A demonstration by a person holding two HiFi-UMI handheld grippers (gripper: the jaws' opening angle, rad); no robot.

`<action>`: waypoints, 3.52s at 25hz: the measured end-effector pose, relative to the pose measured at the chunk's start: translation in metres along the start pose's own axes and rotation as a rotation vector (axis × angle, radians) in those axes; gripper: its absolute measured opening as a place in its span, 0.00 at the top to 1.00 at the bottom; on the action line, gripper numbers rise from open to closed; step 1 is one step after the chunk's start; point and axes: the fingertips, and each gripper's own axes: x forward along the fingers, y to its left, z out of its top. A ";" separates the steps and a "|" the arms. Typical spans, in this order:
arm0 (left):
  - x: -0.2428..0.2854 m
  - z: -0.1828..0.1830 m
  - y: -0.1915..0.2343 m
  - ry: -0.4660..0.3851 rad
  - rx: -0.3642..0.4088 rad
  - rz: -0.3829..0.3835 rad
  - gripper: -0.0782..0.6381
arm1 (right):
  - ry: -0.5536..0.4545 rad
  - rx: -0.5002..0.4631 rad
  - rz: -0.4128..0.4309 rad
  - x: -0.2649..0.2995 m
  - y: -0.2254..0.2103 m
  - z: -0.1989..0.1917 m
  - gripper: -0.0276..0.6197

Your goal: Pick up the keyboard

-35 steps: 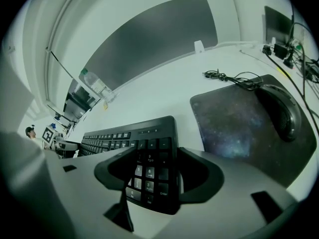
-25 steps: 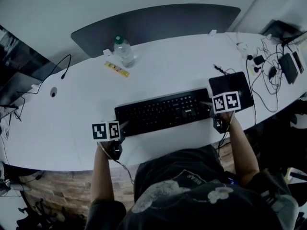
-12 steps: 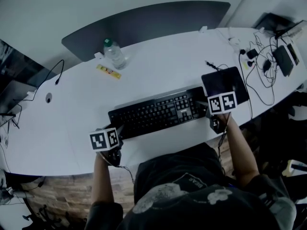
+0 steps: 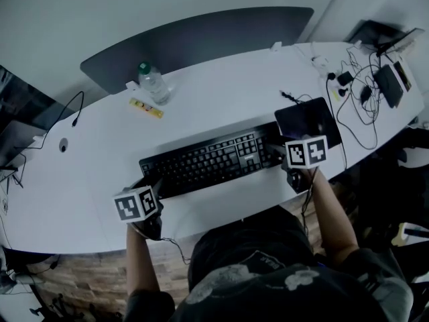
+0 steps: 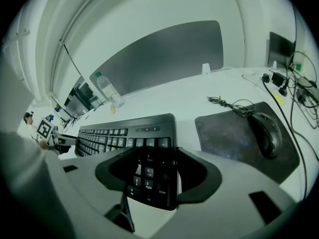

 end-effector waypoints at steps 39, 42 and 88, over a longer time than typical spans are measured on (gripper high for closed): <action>-0.120 0.008 -0.141 -0.401 0.046 0.140 0.54 | -0.445 -0.217 0.163 -0.153 -0.033 0.048 0.59; -0.126 -0.006 -0.157 -0.416 0.041 0.146 0.54 | -0.452 -0.224 0.174 -0.166 -0.041 0.036 0.59; -0.174 -0.195 -0.256 -0.454 -0.084 0.231 0.54 | -0.435 -0.320 0.249 -0.253 -0.078 -0.100 0.59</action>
